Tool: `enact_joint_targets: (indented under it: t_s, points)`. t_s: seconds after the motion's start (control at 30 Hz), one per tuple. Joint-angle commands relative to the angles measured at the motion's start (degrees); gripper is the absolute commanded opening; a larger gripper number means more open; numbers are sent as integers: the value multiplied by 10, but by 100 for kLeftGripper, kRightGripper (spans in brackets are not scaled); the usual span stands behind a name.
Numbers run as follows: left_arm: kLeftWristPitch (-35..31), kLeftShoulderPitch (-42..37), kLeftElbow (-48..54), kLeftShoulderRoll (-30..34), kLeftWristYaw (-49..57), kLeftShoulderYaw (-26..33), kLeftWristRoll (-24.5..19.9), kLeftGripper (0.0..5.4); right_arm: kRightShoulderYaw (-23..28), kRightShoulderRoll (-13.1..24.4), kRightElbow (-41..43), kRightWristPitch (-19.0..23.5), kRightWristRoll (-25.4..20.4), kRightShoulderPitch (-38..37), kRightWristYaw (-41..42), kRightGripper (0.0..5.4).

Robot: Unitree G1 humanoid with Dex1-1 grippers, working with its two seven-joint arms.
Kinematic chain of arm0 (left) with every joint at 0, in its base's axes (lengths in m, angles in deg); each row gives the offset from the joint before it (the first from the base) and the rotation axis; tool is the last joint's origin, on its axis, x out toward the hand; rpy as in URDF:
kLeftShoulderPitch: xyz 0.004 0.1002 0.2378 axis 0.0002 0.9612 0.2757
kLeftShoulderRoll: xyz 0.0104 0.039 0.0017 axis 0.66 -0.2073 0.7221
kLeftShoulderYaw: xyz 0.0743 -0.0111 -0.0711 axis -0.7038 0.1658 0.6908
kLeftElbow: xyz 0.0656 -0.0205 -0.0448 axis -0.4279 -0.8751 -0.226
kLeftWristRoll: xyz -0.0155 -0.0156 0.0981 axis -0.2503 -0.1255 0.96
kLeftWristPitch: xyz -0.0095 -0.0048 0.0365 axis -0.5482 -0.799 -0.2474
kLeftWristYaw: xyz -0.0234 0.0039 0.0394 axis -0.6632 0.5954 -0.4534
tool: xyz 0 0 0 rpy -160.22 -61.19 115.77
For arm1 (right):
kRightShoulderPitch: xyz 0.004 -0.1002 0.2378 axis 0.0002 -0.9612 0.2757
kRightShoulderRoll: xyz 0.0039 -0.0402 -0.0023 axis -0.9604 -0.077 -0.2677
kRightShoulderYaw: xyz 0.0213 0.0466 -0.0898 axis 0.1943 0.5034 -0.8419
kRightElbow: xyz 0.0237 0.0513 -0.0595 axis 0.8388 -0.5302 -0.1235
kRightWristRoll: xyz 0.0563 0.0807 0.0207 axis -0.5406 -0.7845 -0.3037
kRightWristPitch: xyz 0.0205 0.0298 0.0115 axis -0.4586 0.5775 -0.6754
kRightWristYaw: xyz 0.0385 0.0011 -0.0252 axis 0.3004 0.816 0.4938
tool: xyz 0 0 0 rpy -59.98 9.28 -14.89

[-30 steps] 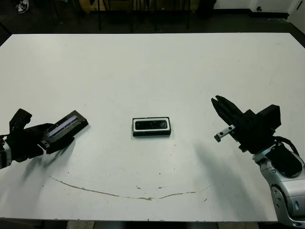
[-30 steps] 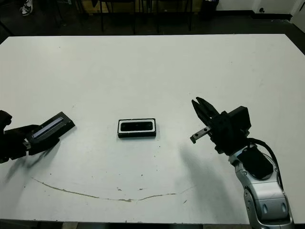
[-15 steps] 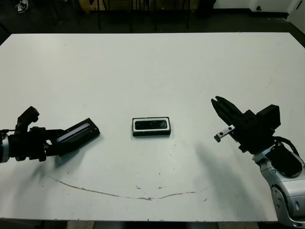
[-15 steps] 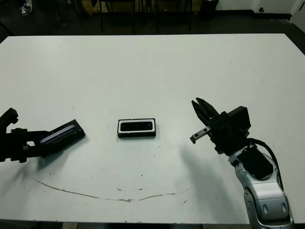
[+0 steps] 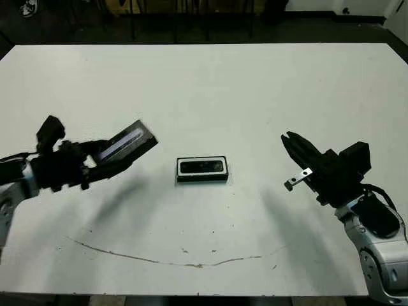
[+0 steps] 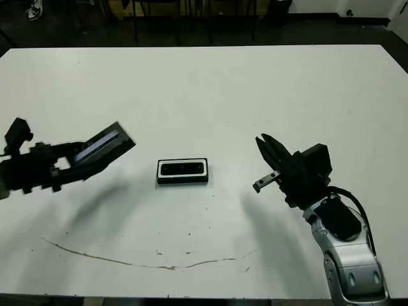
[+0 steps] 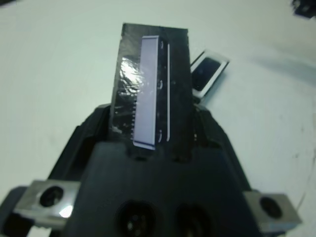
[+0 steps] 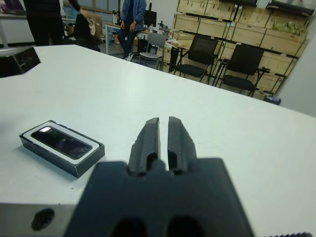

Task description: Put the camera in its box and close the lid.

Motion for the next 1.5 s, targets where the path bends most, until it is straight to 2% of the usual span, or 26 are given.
enact_joint_targets:
  t_s: [0.03,0.2,0.4,0.67,0.9,1.1,1.27,1.5]
  points:
    - [-24,-48,-34,8,-23,-50,26,281,3,-2,-22,14,-10,5,3,0]
    - [19,-129,-145,-17,-93,-126,71,281,2,0,-23,25,-10,8,-1,0]
    - [60,-179,-235,-55,-139,-177,112,281,2,2,-18,34,-11,8,-2,0]
    - [93,-207,-313,-91,-164,-197,145,281,4,2,-30,23,-16,5,9,0]
    - [111,-227,-378,-111,-184,-196,156,281,6,2,-25,29,-18,1,9,0]
    - [137,-232,-397,-118,-200,-200,168,281,5,4,-15,46,-18,-2,3,0]
    - [139,-234,-388,-118,-220,-211,178,281,5,3,-14,45,-17,-4,2,0]
    - [117,-226,-341,-112,-237,-220,180,281,3,4,-18,43,-13,-3,2,0]
